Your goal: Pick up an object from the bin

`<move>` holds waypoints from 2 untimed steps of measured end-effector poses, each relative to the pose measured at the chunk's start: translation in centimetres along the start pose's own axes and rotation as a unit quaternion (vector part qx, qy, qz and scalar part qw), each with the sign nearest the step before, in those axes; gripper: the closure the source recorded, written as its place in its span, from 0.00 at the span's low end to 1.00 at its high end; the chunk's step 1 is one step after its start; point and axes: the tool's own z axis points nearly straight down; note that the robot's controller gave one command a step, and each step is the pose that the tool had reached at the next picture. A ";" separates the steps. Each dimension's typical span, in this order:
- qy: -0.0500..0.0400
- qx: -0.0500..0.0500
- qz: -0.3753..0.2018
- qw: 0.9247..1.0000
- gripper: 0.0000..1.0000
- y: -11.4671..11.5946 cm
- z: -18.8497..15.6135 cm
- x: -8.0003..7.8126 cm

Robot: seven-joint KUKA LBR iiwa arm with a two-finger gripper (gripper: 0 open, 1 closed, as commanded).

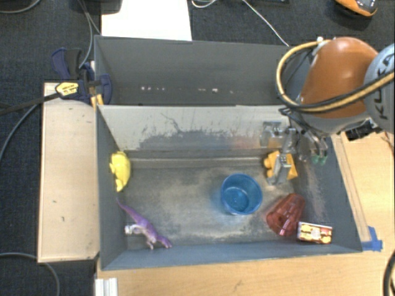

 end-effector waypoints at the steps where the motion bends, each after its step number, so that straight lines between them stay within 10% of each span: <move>1: 0.000 0.000 -0.045 0.999 0.00 2.7 5.6 1.8; 2: -0.014 0.001 -0.054 0.998 0.00 6.7 12.7 3.7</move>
Offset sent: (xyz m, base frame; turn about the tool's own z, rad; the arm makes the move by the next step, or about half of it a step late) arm -0.0433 0.0684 -0.1318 -0.1112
